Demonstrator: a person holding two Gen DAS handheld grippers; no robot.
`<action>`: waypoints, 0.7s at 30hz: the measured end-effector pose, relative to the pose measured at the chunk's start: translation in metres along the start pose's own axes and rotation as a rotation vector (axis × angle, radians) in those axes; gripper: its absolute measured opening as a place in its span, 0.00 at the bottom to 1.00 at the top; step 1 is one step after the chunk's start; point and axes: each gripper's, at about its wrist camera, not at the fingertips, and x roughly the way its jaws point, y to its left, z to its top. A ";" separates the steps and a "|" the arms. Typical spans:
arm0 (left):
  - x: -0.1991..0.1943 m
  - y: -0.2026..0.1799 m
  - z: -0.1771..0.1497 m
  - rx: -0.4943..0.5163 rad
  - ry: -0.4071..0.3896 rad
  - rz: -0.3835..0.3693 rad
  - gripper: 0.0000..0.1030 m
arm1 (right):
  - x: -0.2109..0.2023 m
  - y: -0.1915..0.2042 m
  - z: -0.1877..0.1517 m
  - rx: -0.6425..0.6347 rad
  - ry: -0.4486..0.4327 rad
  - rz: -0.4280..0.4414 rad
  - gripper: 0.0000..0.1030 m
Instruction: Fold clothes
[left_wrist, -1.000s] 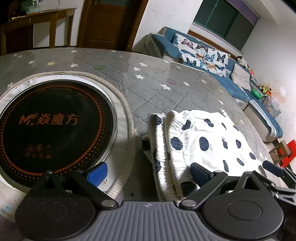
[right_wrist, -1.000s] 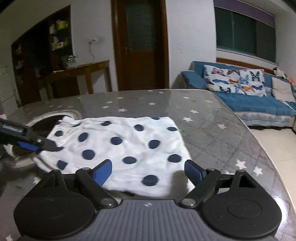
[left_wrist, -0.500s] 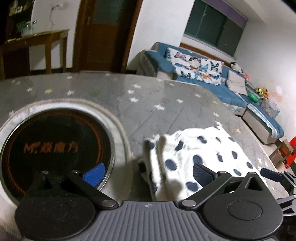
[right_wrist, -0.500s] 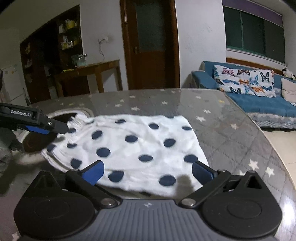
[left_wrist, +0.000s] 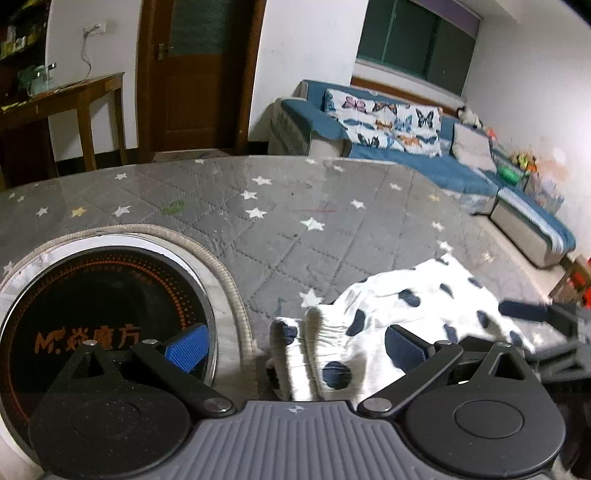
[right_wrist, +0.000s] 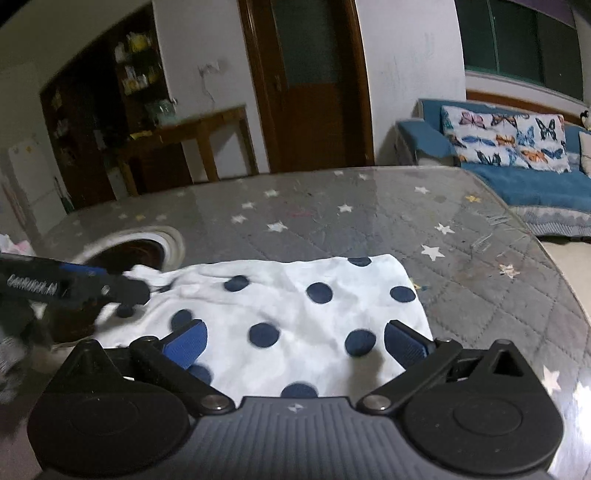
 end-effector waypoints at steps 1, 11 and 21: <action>0.003 0.000 -0.001 0.003 0.006 0.003 1.00 | 0.006 -0.001 0.003 0.001 0.011 -0.005 1.00; 0.023 0.010 -0.007 -0.008 0.057 0.025 1.00 | 0.043 -0.005 0.017 -0.021 0.087 -0.061 1.00; 0.022 0.011 -0.010 -0.013 0.058 0.022 1.00 | 0.053 -0.001 0.019 -0.046 0.121 -0.073 1.00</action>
